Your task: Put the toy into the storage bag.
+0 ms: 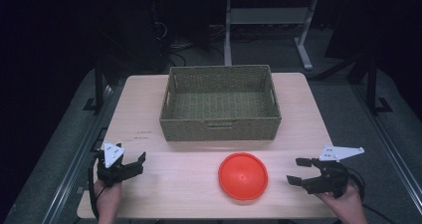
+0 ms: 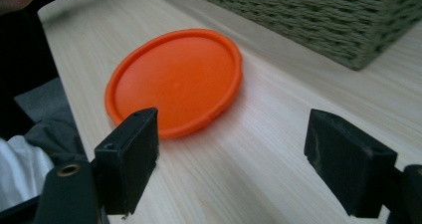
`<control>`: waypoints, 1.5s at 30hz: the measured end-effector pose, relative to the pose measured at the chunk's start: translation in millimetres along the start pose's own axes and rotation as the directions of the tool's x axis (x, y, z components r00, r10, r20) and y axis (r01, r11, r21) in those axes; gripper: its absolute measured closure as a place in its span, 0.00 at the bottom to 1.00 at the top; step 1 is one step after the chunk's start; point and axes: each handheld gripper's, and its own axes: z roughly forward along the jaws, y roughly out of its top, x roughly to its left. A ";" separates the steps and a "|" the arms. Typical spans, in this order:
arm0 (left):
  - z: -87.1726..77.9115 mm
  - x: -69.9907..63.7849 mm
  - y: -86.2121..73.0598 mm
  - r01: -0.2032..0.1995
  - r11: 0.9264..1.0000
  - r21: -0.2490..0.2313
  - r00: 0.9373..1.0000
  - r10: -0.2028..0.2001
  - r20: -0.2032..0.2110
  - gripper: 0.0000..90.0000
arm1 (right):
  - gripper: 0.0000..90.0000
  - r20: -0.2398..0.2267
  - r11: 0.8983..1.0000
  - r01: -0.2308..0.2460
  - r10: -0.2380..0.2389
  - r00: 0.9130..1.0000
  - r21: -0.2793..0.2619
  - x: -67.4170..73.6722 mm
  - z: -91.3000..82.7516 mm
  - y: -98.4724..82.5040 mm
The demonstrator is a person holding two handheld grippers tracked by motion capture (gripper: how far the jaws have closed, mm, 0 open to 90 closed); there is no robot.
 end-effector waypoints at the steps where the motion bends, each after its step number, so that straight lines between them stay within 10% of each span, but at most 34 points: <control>1: 0.0 0.0 -0.2 -0.001 1.000 0.001 1.000 0.001 -0.002 0.14 | 0.23 -0.003 1.000 0.005 -0.005 1.000 0.008 0.9 1.8 2.2; 26: -0.3 2.3 -1.0 0.005 1.000 0.003 1.000 -0.005 -0.005 0.14 | 0.25 -0.046 0.987 0.015 -0.007 0.999 0.161 0.3 67.1 51.0; 45: -1.4 1.0 0.1 0.000 1.000 -0.010 1.000 0.000 -0.002 0.14 | 0.34 0.011 0.979 -0.032 0.030 0.999 0.202 -4.2 87.2 37.5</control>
